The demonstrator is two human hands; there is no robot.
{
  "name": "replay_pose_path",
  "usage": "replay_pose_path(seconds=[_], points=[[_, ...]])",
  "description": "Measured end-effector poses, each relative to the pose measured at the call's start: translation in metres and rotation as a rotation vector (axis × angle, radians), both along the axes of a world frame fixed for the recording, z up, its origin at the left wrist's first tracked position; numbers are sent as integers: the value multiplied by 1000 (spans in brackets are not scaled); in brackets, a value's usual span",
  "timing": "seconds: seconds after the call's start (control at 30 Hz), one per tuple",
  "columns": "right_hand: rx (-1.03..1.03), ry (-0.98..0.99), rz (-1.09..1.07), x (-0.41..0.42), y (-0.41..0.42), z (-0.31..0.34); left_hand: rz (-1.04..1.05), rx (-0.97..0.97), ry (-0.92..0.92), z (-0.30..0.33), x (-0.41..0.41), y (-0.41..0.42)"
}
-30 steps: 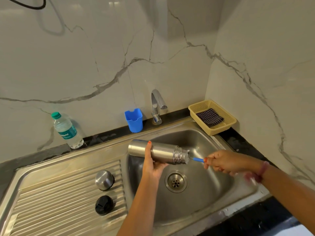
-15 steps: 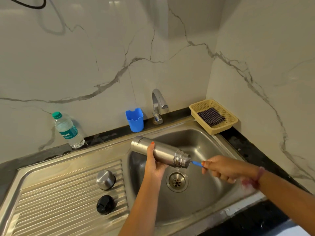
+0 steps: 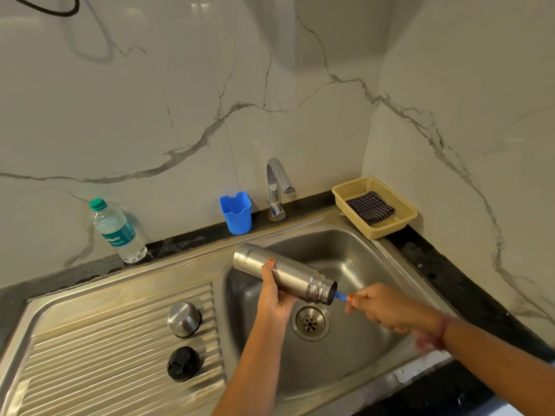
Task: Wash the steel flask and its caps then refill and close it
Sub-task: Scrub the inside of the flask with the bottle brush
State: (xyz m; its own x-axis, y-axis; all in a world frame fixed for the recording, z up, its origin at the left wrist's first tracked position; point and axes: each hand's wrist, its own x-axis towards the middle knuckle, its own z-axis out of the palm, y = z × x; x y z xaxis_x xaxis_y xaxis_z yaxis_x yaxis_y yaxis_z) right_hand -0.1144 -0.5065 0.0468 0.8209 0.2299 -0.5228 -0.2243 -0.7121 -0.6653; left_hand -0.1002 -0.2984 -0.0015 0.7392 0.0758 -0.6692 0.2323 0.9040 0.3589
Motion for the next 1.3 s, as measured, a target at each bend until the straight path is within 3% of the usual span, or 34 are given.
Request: replay_pose_path(seconds=[0.07, 0.1, 0.13, 0.23, 0.27, 0.3, 0.33, 0.43, 0.47, 0.5, 0.57, 0.67, 0.7, 0.73, 0.77, 0.83, 0.9, 0.97, 1.03, 1.17, 1.23, 1.3], points=[[155, 252, -91, 4, -4, 8, -7, -2, -10, 1, 0, 1], [96, 234, -51, 5, -4, 13, -8, -10, -11, 2, -1, 1], [-64, 87, 41, 2, -3, 17, -8, -21, -12, 3, -1, 1], [-740, -601, 434, -10, 5, 15, 15, -73, -13, 6, 1, 0], [-801, -727, 504, -13, 8, 8, 26, -84, -11, 6, 2, 0], [-763, -740, 500, -16, 11, 3, 31, -81, -10, 5, 1, 0], [-594, -614, 384, -18, 13, 2, 30, -67, -10, 4, 0, 1], [105, 100, -26, -9, 5, 4, 10, -7, -19, 2, -4, 3], [244, 283, -114, -9, 2, 7, 13, -5, -28, 2, -5, 4], [279, 341, -134, -7, -2, 9, 18, -8, -33, 2, -5, 4], [65, 183, 6, -6, -7, 11, 21, -19, -34, 3, -8, 4], [-655, -484, 374, -16, -1, 12, 29, -85, -18, 5, -10, -1], [-807, -657, 451, -20, 2, 8, 36, -103, -13, 5, -10, -3], [-810, -745, 455, -24, 7, 1, 40, -111, -11, 6, -11, -5], [-742, -703, 404, -28, 12, -2, 39, -103, -8, 6, -12, -6], [-322, -366, 211, -26, 13, -8, 25, -58, -9, 4, -14, -3], [107, 124, -15, -19, 3, -6, 7, -29, -22, 1, -17, 2], [258, 331, -91, -13, -9, 3, 13, -25, -37, -1, -19, 6], [99, 183, 25, -9, -14, 7, 13, -41, -51, 0, -20, 5], [-656, -528, 420, -21, 0, -1, -5, -114, -50, 6, -23, -3], [-671, -640, 422, -33, 9, -7, 9, -105, -50, 6, -23, -3], [-424, -437, 313, -36, 11, -2, 15, -51, -35, 3, -25, -1]])
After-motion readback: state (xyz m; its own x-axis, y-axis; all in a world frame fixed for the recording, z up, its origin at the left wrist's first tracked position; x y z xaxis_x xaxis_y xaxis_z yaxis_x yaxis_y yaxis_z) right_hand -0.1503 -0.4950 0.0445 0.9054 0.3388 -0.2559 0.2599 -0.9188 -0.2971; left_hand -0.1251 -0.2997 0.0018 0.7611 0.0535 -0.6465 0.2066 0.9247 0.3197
